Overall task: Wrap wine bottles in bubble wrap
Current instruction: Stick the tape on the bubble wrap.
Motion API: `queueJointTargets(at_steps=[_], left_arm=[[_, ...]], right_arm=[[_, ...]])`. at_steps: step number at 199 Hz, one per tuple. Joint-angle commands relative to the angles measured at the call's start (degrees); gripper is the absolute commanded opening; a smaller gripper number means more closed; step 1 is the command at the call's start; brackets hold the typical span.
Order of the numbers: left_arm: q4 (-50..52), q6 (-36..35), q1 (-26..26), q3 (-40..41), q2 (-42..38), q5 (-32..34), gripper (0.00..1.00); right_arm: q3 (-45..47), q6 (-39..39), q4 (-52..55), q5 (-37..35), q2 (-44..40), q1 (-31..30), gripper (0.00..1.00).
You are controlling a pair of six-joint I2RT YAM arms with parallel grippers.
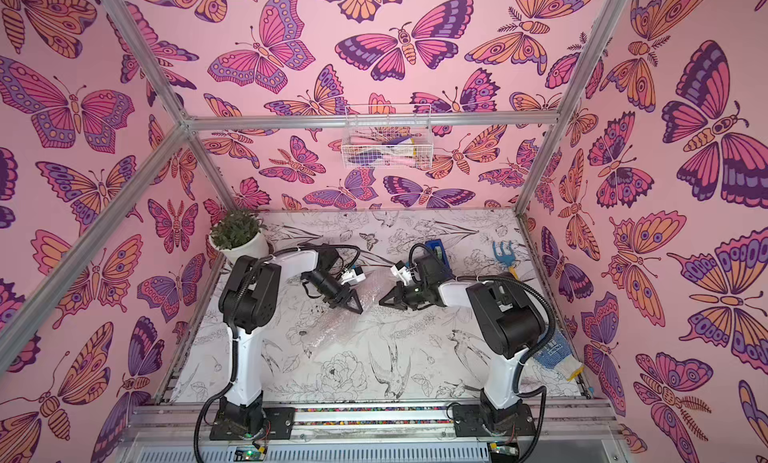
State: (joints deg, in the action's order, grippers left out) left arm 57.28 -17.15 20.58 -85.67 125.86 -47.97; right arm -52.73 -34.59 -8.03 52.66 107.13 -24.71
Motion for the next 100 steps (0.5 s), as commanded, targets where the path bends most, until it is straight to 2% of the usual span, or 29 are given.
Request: queueJointTargets(at_steps=[1, 79, 100], left_arm=[[4.3, 1.5, 0.5, 4.2, 7.4, 16.2, 0.16], [4.4, 1.4, 0.5, 4.2, 7.5, 16.1, 0.16], [4.4, 1.4, 0.5, 4.2, 7.4, 16.2, 0.16]], right_arm=[[-4.6, 1.8, 2.1, 1.5, 1.7, -1.3, 0.0], [-10.4, -2.4, 0.6, 1.0, 8.2, -2.4, 0.0], [-9.4, -4.3, -3.2, 1.6, 7.8, -2.3, 0.0]])
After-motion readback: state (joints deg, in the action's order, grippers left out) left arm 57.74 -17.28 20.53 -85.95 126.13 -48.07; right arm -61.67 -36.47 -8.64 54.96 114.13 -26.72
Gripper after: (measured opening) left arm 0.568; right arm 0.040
